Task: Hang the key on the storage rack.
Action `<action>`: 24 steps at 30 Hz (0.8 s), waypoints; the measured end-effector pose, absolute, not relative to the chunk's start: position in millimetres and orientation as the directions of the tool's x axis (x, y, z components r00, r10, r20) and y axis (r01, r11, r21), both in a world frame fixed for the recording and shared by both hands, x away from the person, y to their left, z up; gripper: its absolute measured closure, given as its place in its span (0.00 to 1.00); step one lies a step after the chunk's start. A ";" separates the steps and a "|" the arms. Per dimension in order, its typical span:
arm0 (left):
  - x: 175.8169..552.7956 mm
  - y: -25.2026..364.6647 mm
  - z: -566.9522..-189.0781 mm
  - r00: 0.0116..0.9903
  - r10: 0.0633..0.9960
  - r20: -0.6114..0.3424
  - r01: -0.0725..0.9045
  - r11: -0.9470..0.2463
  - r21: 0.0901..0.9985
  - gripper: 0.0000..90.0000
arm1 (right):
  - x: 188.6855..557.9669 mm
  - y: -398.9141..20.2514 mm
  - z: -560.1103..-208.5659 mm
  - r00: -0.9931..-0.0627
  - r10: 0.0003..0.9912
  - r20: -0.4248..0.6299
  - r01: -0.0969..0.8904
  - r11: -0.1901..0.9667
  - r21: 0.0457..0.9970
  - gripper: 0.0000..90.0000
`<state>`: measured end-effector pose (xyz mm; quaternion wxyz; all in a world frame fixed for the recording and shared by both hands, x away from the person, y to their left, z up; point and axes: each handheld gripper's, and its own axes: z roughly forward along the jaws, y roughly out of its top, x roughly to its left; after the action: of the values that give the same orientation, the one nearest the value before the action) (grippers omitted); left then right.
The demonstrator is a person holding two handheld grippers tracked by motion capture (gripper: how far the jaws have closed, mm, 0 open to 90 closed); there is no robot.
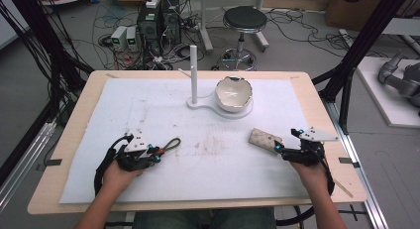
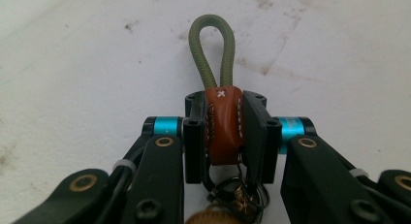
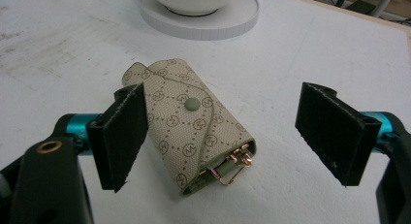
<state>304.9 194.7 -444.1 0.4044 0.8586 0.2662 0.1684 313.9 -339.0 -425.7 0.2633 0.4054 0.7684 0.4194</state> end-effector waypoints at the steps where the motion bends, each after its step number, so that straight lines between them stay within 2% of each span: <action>1: 304.6 195.4 -441.1 0.799 0.596 0.076 0.314 -0.523 0.792 0.80 | 313.7 -339.4 -425.4 -0.531 0.845 -0.065 0.401 0.318 0.859 0.22; 12: 308.4 192.5 -410.1 0.784 0.615 0.089 0.265 -0.461 0.847 0.80 | 313.1 -336.9 -425.3 -0.537 0.841 -0.068 0.396 0.323 0.859 0.22; 24: 332.5 175.0 -362.7 0.784 0.608 0.125 0.191 -0.428 0.883 0.80 | 313.7 -337.5 -426.0 -0.535 0.842 -0.066 0.400 0.321 0.858 0.22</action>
<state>332.5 175.0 -362.7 0.4755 0.8161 0.2447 0.2189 313.7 -337.5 -426.0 0.2636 0.4038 0.7689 0.4197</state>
